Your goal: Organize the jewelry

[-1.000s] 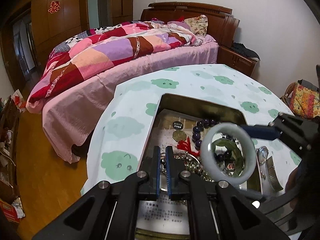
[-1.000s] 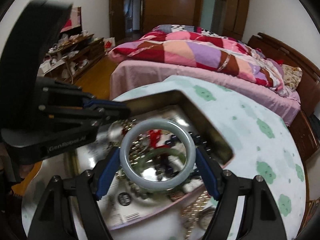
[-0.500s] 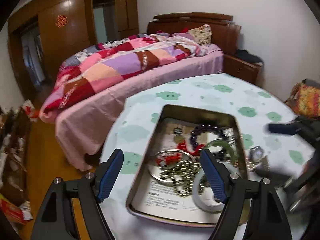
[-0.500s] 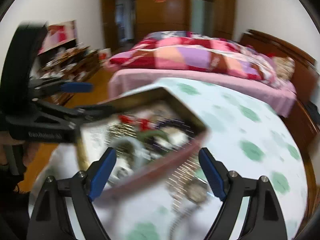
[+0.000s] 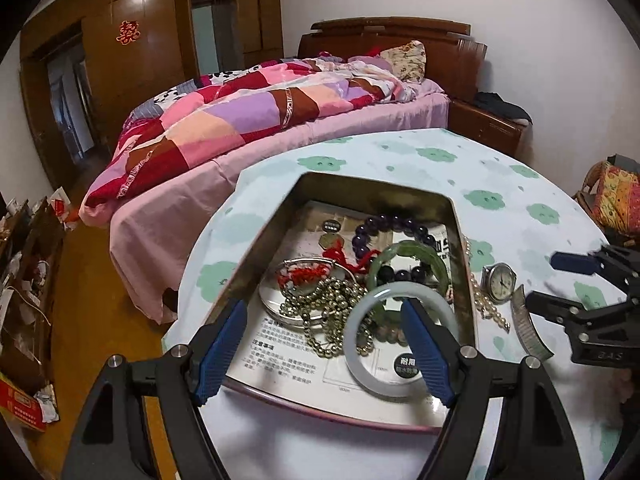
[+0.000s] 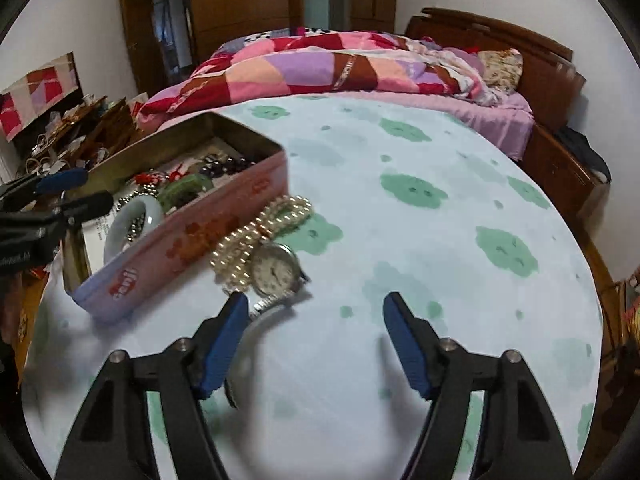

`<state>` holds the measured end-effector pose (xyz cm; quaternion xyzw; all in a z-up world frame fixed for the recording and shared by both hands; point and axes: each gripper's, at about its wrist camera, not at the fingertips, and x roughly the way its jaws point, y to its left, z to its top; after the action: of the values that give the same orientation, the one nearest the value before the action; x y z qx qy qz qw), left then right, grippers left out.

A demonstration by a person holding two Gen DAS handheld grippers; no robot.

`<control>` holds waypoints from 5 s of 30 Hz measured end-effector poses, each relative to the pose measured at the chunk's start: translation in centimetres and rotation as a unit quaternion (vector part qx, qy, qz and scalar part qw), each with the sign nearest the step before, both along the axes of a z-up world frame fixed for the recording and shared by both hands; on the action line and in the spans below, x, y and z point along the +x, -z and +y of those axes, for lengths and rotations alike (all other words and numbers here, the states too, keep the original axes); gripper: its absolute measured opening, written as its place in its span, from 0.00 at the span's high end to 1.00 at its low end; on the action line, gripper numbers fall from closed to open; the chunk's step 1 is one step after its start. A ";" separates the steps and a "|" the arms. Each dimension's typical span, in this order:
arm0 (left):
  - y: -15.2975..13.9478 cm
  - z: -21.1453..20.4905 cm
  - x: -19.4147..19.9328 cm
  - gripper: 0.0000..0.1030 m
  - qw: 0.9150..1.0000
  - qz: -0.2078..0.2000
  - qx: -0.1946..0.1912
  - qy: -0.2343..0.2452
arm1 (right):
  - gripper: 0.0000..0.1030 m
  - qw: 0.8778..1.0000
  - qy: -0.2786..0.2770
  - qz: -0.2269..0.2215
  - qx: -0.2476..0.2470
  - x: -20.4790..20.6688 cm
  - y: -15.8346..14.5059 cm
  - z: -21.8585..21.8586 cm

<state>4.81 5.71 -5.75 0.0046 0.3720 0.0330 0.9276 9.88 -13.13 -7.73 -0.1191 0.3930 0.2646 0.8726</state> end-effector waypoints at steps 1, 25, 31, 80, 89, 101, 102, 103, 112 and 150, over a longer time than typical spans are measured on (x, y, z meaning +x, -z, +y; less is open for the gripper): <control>0.0 0.0 0.0 0.23 1.000 0.000 0.001 -0.001 | 0.31 1.000 -0.003 0.000 0.000 0.1 0.0 0.2; -0.8 -8.5 1.5 0.59 0.993 0.000 -0.004 0.121 | 0.85 0.998 0.061 0.013 -0.027 0.4 1.2 -5.2; 1.2 -11.4 3.5 0.68 0.989 0.047 -0.018 0.142 | 0.86 0.998 0.066 0.012 -0.007 0.2 1.0 -6.0; 1.7 -13.9 4.0 0.61 0.989 0.051 0.008 0.139 | 0.80 0.997 0.071 0.017 0.020 0.9 1.2 -6.9; 3.1 -14.7 6.2 0.48 0.989 0.056 0.040 0.133 | 0.79 0.997 0.071 0.019 0.022 1.0 1.3 -6.9; 3.7 -15.8 8.7 0.45 0.985 0.069 0.069 0.142 | 0.79 0.997 0.074 0.018 0.026 1.1 1.3 -7.0; 3.6 -15.5 8.3 0.45 0.986 0.067 0.063 0.137 | 0.79 0.997 0.075 0.018 0.028 1.1 1.3 -7.0; 3.4 -15.3 7.9 0.45 0.987 0.064 0.053 0.135 | 0.79 0.997 0.075 0.018 0.028 1.1 1.2 -7.1; 2.8 -14.7 6.4 0.45 0.992 0.054 0.011 0.115 | 0.79 0.997 0.074 0.015 0.024 1.0 1.1 -7.1; -1.0 -3.3 4.1 0.36 0.999 -0.005 -0.035 -0.001 | 0.85 0.999 0.003 0.034 -0.009 4.7 0.7 3.1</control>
<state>8.92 2.40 -4.73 -0.0281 0.3686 0.0211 0.9289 14.62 -10.01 -8.44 -0.1165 0.4251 0.2626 0.8584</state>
